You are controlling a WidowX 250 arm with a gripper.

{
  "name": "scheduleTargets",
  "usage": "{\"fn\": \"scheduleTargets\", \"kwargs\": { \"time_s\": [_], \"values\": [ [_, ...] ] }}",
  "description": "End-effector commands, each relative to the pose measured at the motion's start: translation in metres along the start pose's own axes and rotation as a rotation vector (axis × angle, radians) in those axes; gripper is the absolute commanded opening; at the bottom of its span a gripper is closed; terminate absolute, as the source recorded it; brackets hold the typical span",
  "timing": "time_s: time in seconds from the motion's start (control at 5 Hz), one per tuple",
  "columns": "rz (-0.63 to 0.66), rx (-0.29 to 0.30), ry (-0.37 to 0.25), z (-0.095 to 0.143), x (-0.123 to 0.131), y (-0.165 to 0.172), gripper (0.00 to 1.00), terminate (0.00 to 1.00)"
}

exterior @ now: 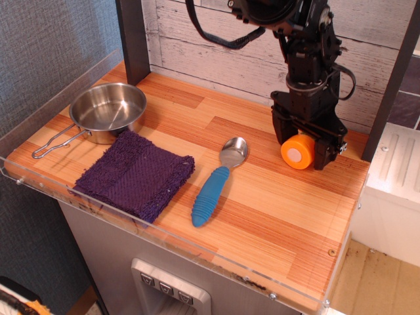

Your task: Pick up the carrot and place it on the far right edge of the table

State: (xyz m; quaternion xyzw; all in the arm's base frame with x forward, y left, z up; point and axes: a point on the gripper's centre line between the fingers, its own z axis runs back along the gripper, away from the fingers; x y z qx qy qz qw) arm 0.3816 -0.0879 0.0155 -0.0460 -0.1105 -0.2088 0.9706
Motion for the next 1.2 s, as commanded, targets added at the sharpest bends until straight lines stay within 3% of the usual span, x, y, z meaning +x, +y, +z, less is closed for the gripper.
{"fn": "scheduleTargets", "kwargs": {
  "time_s": [0.0, 0.2, 0.4, 0.6, 0.8, 1.0],
  "values": [
    [0.235, 0.074, -0.032, 0.136, -0.045, 0.071, 1.0, 0.0],
    [0.304, 0.013, -0.019, 0.159, -0.056, 0.079, 1.0, 0.0],
    [0.305, 0.023, 0.025, 0.156, -0.058, 0.083, 1.0, 0.0],
    [0.221, 0.021, 0.065, 0.145, -0.057, 0.088, 1.0, 0.0],
    [0.221, 0.021, 0.065, 0.145, -0.057, 0.088, 1.0, 0.0],
    [0.221, 0.021, 0.065, 0.145, -0.057, 0.088, 1.0, 1.0]
  ]
}}
